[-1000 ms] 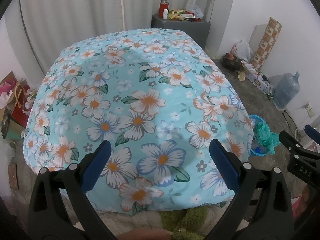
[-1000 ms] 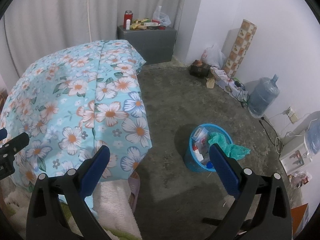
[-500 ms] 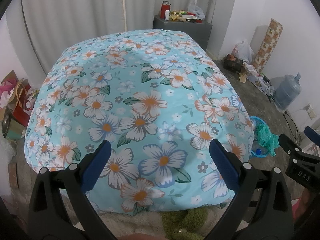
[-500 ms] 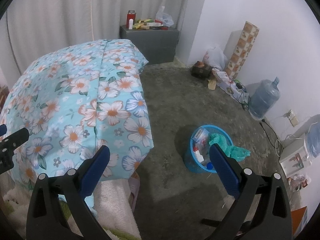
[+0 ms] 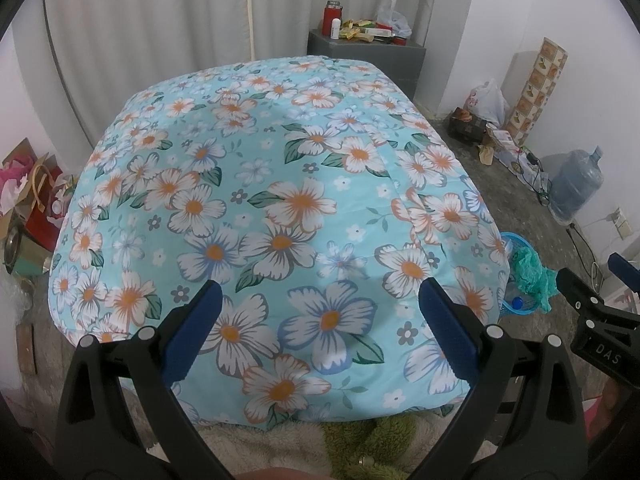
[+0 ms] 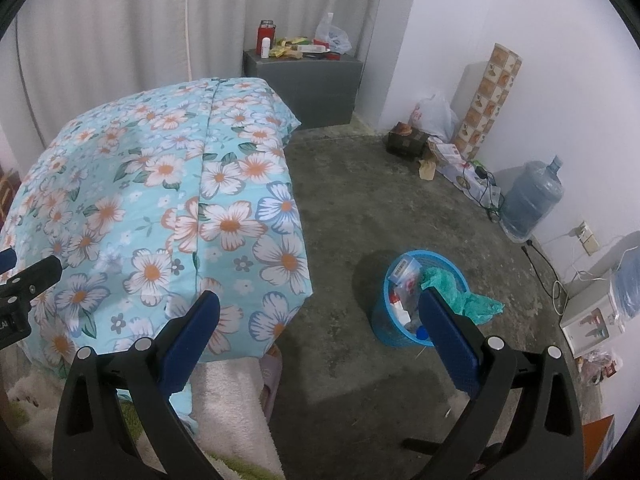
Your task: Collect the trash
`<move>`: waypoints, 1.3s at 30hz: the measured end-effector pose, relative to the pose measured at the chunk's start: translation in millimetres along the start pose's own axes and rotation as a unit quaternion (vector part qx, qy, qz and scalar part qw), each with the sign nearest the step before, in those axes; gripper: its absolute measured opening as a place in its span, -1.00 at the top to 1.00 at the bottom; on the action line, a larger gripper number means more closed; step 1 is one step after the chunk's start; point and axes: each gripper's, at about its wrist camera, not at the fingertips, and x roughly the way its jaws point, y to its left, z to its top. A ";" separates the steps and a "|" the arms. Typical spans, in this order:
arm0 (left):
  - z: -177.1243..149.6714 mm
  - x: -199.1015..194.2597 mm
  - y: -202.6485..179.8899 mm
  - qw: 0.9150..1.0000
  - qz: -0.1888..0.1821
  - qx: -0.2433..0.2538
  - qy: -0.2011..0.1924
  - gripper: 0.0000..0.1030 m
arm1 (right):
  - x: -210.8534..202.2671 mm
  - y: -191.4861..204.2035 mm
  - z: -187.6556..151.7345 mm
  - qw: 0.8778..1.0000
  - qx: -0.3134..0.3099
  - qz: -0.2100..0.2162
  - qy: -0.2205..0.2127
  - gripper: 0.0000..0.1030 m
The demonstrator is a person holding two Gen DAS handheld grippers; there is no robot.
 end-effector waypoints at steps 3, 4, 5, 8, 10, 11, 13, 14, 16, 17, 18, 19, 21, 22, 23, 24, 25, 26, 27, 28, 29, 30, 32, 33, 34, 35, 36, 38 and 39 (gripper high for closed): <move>-0.2 0.3 0.1 1.000 0.000 0.000 0.000 -0.83 | 0.1 0.3 -0.1 1.000 0.000 0.000 0.000 -0.88; -0.2 0.4 -0.3 1.000 0.000 0.000 0.000 -0.83 | -0.1 -0.7 0.0 1.000 0.000 0.001 0.000 -0.88; -0.2 0.7 -0.2 1.000 0.000 0.000 0.001 -0.83 | 0.1 0.0 -0.1 1.000 0.000 0.001 0.000 -0.88; -0.7 0.5 -0.5 1.000 0.000 -0.001 0.000 -0.83 | -0.1 0.0 0.1 1.000 0.000 0.000 0.000 -0.88; -1.4 0.4 -1.3 1.000 0.001 0.000 0.000 -0.83 | -0.2 0.1 0.1 1.000 0.000 0.001 0.000 -0.88; -1.3 0.6 -1.7 1.000 0.001 -0.001 0.000 -0.83 | 0.0 0.4 0.0 1.000 0.000 0.000 0.000 -0.88; -1.5 0.4 -1.4 1.000 0.001 -0.001 0.000 -0.83 | 0.1 1.3 -0.1 1.000 0.000 0.000 0.000 -0.88; -1.6 0.3 -1.3 1.000 0.001 -0.001 0.000 -0.83 | -0.1 0.4 -0.1 1.000 0.000 0.000 0.000 -0.88; -1.4 0.5 -1.6 1.000 0.001 -0.001 0.000 -0.83 | 0.3 0.6 0.1 1.000 0.001 0.000 0.001 -0.88; -1.5 0.4 -1.4 1.000 0.001 -0.001 0.000 -0.83 | 0.3 1.3 -0.1 1.000 0.000 0.000 0.000 -0.88; -1.3 0.5 -1.9 1.000 0.001 -0.001 0.000 -0.83 | 0.3 1.7 -0.1 1.000 0.000 0.000 0.000 -0.88; -1.3 0.4 -1.8 1.000 0.001 -0.001 0.000 -0.83 | 0.2 1.7 -0.1 1.000 0.001 0.000 0.000 -0.88; -1.1 0.4 -2.2 1.000 0.001 -0.001 0.001 -0.83 | 0.0 0.7 0.0 1.000 0.000 0.001 0.000 -0.88; -1.3 0.3 -2.0 1.000 0.001 0.000 0.001 -0.83 | 0.2 1.5 -0.1 1.000 0.000 0.000 0.000 -0.88; -1.3 0.3 -1.8 1.000 0.001 0.000 0.001 -0.83 | -0.1 0.5 0.0 1.000 0.000 0.000 0.000 -0.88; -1.2 0.2 -2.3 1.000 0.001 -0.001 0.001 -0.83 | 0.2 1.2 -0.1 1.000 0.000 0.000 0.000 -0.88; -1.2 0.2 -2.6 1.000 0.001 -0.001 0.000 -0.83 | 0.0 0.4 0.0 1.000 0.000 0.000 0.000 -0.88; -1.2 0.2 -2.7 1.000 0.001 -0.001 0.001 -0.83 | -0.1 0.4 0.0 1.000 0.000 0.000 0.000 -0.88; -1.2 0.2 -2.7 1.000 0.001 -0.001 0.001 -0.83 | 0.1 1.1 -0.1 1.000 0.000 0.000 0.000 -0.88; -1.3 0.2 -2.2 1.000 0.001 -0.001 0.001 -0.83 | -0.1 0.4 0.0 1.000 0.000 0.001 0.000 -0.88; -1.3 0.2 -2.1 1.000 0.001 -0.001 0.001 -0.83 | 0.0 0.5 0.0 1.000 0.000 0.001 0.000 -0.88; -1.2 0.2 -2.5 1.000 0.001 -0.001 0.001 -0.83 | 0.1 1.0 0.0 1.000 0.000 0.000 0.001 -0.88; -1.3 0.0 -2.3 1.000 0.001 -0.001 0.002 -0.83 | -0.1 1.1 -0.1 1.000 0.000 0.000 0.000 -0.88; -2.6 0.2 -1.8 1.000 0.002 -0.001 0.002 -0.83 | 0.1 1.6 -0.1 1.000 0.000 0.000 0.000 -0.88; -2.4 0.2 -2.0 1.000 0.001 -0.001 0.002 -0.83 | -0.2 0.9 0.1 1.000 0.000 0.000 0.000 -0.88; -2.0 0.3 -2.6 1.000 0.001 -0.001 0.001 -0.83 | -0.2 1.0 0.0 1.000 0.000 0.000 0.000 -0.88; -2.1 0.3 -2.3 1.000 0.002 -0.001 0.001 -0.83 | 0.1 1.9 -0.2 1.000 0.000 0.000 0.000 -0.88; -2.2 0.2 -1.7 1.000 0.001 -0.001 0.001 -0.83 | 0.1 1.0 0.1 1.000 0.000 0.000 0.000 -0.88; -1.8 0.4 -2.3 1.000 0.001 -0.001 0.001 -0.83 | 0.1 1.7 -0.2 1.000 0.000 0.000 0.000 -0.88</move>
